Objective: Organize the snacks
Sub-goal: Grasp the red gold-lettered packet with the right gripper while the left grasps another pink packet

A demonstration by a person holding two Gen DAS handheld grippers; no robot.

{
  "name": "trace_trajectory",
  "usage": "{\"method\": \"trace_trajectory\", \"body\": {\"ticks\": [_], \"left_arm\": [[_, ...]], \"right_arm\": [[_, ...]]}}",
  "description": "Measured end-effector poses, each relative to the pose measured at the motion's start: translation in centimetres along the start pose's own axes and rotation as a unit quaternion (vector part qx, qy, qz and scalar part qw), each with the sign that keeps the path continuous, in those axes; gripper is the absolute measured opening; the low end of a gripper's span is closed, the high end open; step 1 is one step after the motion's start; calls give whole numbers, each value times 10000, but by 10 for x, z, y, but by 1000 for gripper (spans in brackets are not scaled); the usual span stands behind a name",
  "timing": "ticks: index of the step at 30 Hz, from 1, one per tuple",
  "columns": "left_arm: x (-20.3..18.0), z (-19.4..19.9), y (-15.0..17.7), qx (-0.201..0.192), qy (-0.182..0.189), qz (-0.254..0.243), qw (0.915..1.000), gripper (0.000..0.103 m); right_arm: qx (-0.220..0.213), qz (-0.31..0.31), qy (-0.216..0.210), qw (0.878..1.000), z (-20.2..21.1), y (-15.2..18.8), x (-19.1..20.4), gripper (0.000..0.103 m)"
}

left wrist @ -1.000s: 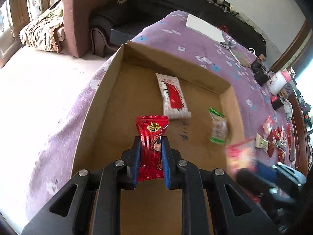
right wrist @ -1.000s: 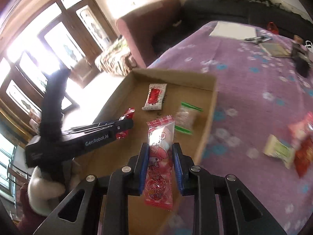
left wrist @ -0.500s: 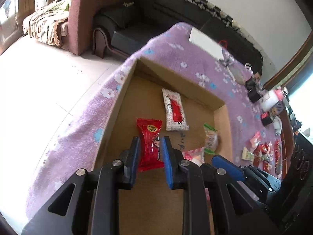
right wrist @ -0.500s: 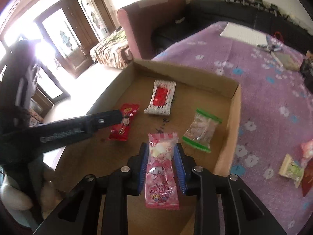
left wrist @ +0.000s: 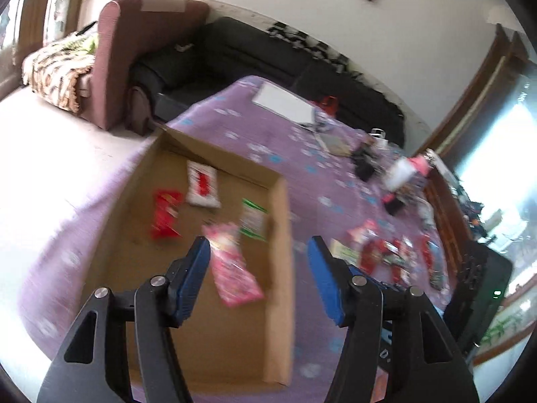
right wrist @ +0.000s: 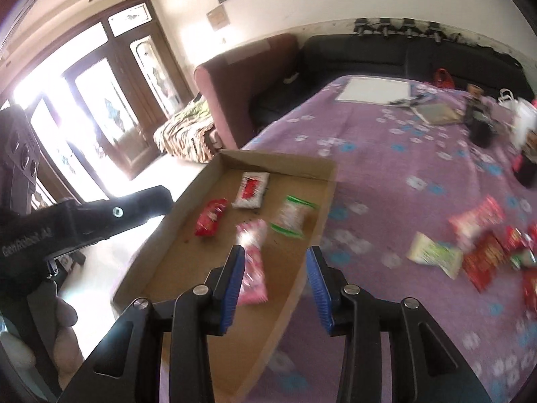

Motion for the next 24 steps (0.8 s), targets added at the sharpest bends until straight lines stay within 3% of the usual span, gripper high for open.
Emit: {"method": "trace_trajectory", "body": {"ticks": [2,6,9,13,17,24], "left_arm": [[-11,1,13,34,154,40,9999,59],[-35,-4,36,140,256,-151,9995,59],[-51,-15,48,307,356,-255,9986,59],[-66,-28,62,498,326,-439,9973,59],[-71,-40,71,688,276,-478,9961,59],[-74,-44,79,782,212,-549,9952,59]], "right_arm": [[-65,-135,161,9998,21,16,-26,39],[-157,-591,983,9933,67,44,-109,40],[-172,-1286,1401,9816,98,63,-175,42],[-278,-1845,1805,9657,122,78,-234,42],[-269,-2000,1970,9594,115,79,-259,42],[187,-1807,2078,9611,55,69,-274,43]]}}
Point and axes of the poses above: each gripper's, at about its wrist camera, not at the fingertips, and z roughly against the way its jaws point, x to its left, y to its underside, the point moved 4 cm from there along -z, roughly the way its jaws point, and after that the axes turned 6 degrees about z, right-handed, at the moved point
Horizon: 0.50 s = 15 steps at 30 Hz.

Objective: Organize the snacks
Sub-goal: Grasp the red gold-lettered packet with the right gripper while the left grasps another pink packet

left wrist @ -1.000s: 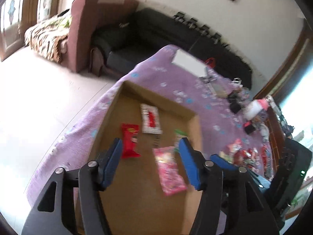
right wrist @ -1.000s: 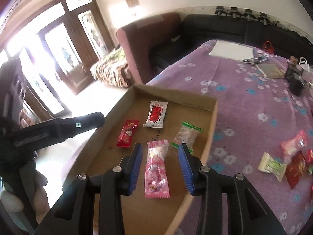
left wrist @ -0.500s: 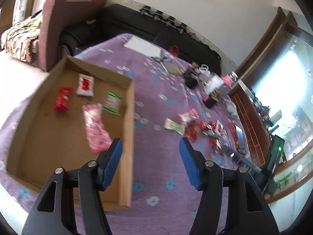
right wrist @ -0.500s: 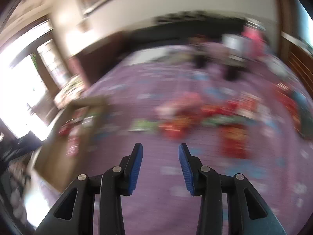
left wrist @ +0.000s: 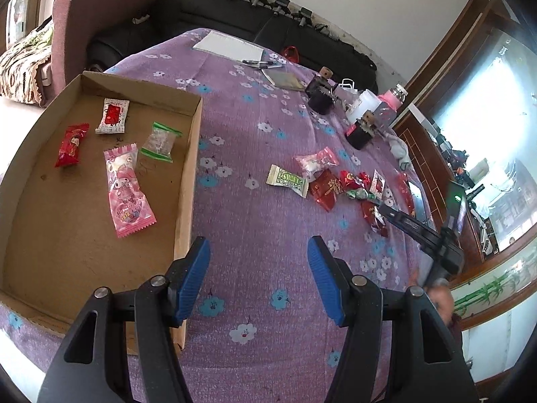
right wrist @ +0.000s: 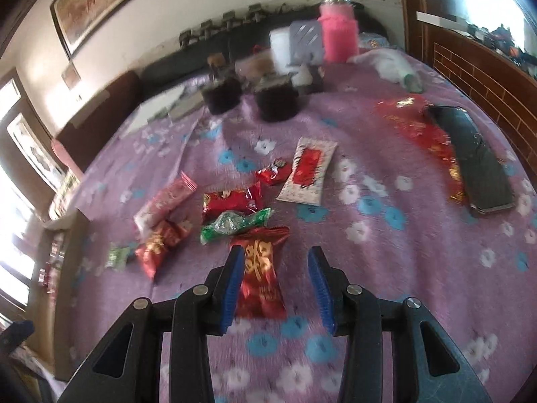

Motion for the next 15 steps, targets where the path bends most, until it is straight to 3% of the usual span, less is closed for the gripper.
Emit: {"method": "trace_trajectory", "body": {"ticks": [4,7,15], "left_arm": [[-2,-2,0,60,51,-36,10000,59],[-9,-8,-2,158,41,-130,9998,59],[-47,-54,-36,757,115,-139,9970,59]], "right_arm": [[154,99,66,9998,-16,5,12,42],[88,169,184,9996,-11,11,13,33],[-75,-254,-313,9992,-2,24,-1,32]]}}
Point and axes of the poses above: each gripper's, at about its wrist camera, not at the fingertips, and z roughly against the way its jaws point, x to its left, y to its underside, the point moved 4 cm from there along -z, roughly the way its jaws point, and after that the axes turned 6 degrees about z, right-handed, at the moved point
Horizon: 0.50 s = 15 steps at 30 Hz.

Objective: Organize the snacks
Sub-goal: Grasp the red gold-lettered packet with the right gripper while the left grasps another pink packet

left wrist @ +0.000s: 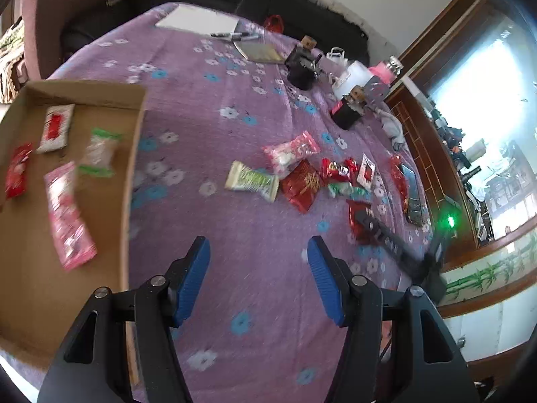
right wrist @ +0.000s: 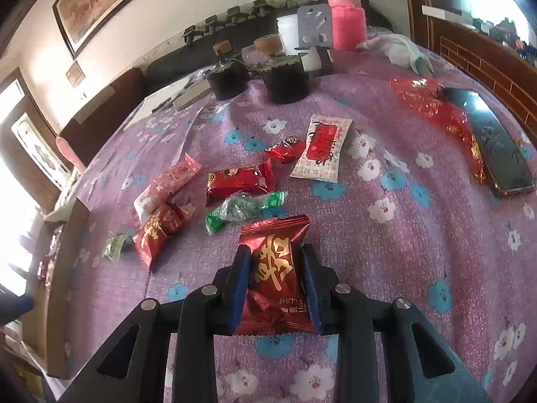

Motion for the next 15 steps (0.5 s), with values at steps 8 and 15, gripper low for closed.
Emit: {"method": "trace_trajectory", "body": {"ticks": [8,15], "left_arm": [[-54,-85,-67,25,-99,-1058,9943,59],[-81,-141,-70,122,-563,-2150,9749,59]], "right_arm": [[15,-154,-156,9998,3,3,-4,32],[80,-77,-169,9998,2,0,-2,35]]}}
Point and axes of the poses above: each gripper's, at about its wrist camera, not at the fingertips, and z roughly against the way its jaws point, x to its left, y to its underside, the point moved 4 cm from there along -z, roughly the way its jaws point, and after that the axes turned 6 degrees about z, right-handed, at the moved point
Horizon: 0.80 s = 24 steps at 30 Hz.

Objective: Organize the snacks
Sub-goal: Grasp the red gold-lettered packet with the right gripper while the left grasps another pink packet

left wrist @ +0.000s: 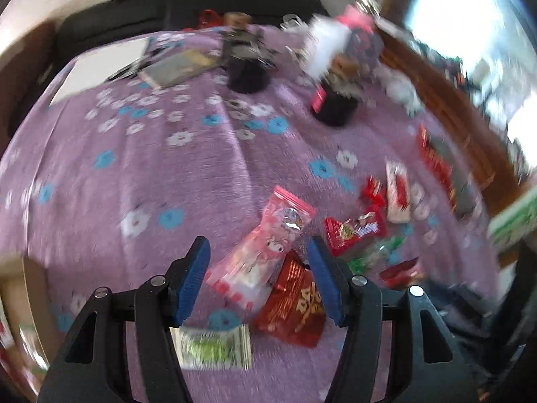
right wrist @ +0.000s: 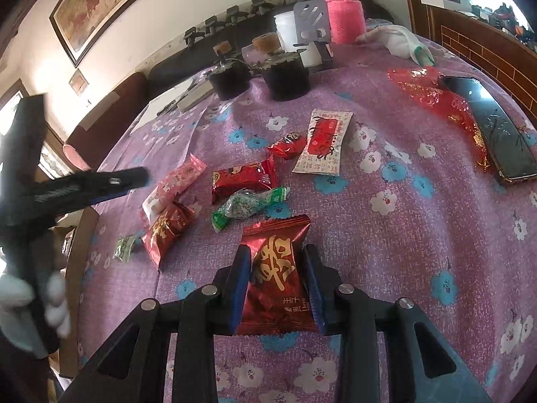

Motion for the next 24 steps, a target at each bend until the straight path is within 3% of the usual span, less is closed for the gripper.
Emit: {"method": "trace_trajectory", "body": {"ticks": [3,5,7,10,14,18,24], "left_arm": [[-14,-14,-1,39,-305,-566,9979,59],[-15,-21,-1,131,-399,-654,9970,58],[-15,-29,2,264,-423,-727,9961,37],[-18,-27,7,225,-405,-850,9953,25],[-18,-18,10,181,-460,-706,9963,22],[-12,9,9,-55,-219,-337,9992,22],[2,84,26,-531,189,75,9984,22]], "right_arm": [[55,72,61,9999,-1,-1,2,35],[77,110,105,9999,-1,0,4,35],[101,153,145,9997,-1,0,5,35],[138,322,310,9989,-1,2,9,35],[92,517,534,9972,0,3,15,31],[-94,58,146,9998,9,-2,0,28],[-433,-661,-364,9962,22,-8,-24,28]]}}
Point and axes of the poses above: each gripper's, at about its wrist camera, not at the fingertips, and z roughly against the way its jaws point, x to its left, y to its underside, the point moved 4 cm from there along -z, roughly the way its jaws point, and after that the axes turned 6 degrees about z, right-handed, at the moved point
